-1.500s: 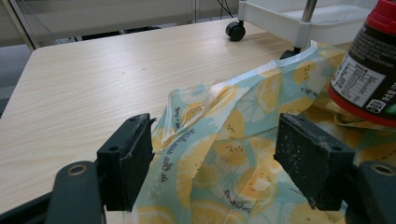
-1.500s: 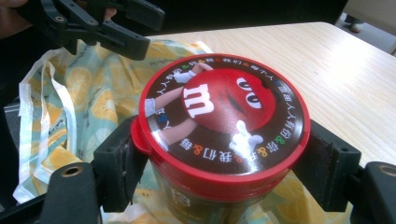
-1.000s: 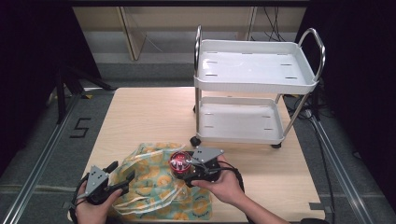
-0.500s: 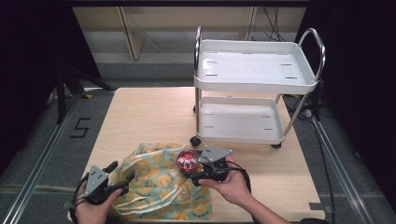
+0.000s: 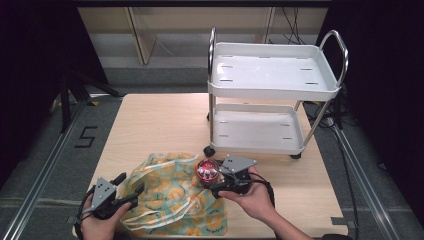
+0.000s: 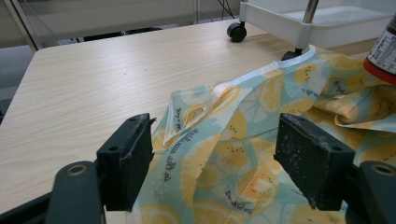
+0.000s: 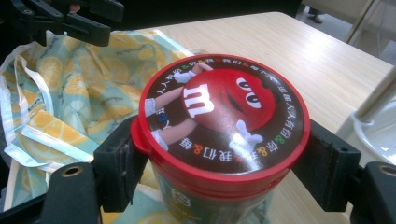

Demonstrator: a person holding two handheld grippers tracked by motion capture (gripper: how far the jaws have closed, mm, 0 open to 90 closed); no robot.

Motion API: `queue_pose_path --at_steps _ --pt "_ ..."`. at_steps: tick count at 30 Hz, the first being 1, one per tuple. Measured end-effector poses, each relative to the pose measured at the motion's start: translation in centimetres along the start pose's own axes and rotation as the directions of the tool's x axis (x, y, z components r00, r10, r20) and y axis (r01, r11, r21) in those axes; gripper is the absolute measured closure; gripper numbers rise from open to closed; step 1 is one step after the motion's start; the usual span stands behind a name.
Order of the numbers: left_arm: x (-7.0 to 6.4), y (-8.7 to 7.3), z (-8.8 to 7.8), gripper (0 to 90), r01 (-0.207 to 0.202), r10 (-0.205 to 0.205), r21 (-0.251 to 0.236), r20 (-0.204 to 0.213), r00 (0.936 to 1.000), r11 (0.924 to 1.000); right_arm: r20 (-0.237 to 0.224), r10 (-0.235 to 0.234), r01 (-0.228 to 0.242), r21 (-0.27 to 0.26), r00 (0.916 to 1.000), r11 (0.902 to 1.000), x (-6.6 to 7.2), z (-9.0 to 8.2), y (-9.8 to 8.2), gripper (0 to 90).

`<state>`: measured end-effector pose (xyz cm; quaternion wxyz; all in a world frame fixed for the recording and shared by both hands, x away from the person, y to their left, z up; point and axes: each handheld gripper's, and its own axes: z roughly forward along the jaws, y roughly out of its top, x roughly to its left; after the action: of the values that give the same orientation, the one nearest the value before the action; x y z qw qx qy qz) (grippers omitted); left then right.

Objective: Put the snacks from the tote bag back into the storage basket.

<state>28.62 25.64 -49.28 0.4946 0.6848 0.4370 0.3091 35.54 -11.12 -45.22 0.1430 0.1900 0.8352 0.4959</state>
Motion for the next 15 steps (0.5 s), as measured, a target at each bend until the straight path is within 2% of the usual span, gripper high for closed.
queue_pose_path --at_steps 15 --pt "0.0 0.0 0.0 27.0 -0.001 0.001 0.001 0.0 1.0 1.0 0.033 0.02 -0.02 0.009 0.9993 0.9998 -0.7 -1.1 -0.8 26.1"
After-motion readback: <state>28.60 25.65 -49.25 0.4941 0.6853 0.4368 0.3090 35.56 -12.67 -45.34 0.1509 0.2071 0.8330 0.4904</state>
